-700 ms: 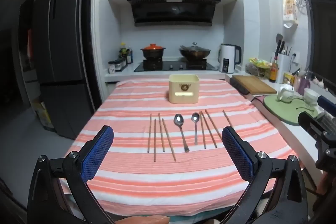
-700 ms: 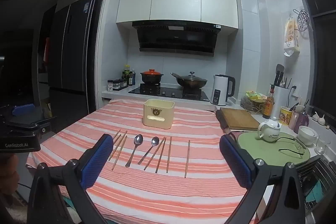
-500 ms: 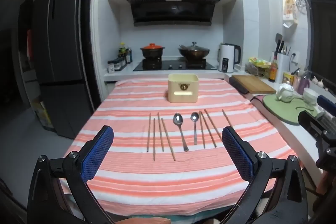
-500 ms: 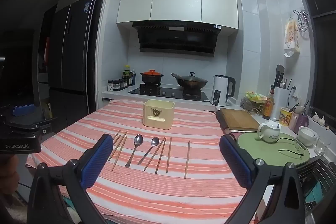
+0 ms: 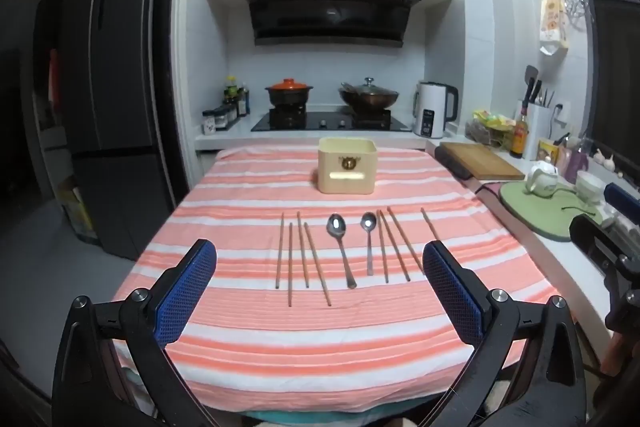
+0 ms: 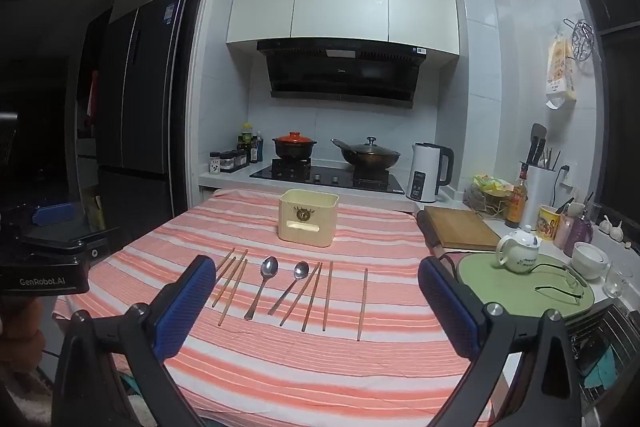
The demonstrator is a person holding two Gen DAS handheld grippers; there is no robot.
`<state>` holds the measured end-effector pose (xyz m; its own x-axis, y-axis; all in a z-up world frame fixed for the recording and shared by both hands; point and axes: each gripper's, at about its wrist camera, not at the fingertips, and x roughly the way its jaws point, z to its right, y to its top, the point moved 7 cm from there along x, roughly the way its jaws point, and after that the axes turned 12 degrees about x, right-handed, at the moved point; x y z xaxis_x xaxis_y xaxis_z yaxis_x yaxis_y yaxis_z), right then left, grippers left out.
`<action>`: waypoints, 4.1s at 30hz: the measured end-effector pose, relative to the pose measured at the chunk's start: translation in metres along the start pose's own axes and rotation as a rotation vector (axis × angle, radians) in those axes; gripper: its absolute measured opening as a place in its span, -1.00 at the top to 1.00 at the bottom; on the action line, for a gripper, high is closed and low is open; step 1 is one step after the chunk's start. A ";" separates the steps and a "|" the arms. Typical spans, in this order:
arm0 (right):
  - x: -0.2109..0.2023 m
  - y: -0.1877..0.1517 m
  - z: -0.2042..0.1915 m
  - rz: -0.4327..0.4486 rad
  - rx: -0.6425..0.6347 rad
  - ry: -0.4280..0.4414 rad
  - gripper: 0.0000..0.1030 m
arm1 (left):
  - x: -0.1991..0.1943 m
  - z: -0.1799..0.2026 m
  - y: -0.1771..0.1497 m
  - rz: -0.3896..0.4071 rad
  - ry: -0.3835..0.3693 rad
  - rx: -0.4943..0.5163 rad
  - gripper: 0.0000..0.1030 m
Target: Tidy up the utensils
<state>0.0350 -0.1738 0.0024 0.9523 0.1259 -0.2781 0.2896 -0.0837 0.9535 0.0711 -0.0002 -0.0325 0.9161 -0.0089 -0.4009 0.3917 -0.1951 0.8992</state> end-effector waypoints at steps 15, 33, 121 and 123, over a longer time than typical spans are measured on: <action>0.005 0.000 -0.004 -0.003 -0.013 0.016 -1.00 | 0.001 0.002 0.003 0.011 0.008 -0.004 -0.99; 0.006 -0.003 0.002 -0.005 -0.007 0.019 -1.00 | 0.005 0.004 0.003 0.000 -0.010 -0.003 -0.99; 0.066 -0.041 0.020 -0.079 -0.043 0.021 -1.00 | 0.109 -0.049 -0.067 -0.193 -0.047 -0.056 -0.99; 0.073 -0.045 0.022 -0.094 -0.045 0.018 -1.00 | 0.116 -0.053 -0.071 -0.202 -0.038 -0.051 -0.99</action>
<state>0.0932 -0.1831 -0.0634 0.9191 0.1492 -0.3647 0.3725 -0.0266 0.9277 0.1541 0.0647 -0.1336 0.8150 -0.0115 -0.5794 0.5717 -0.1470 0.8072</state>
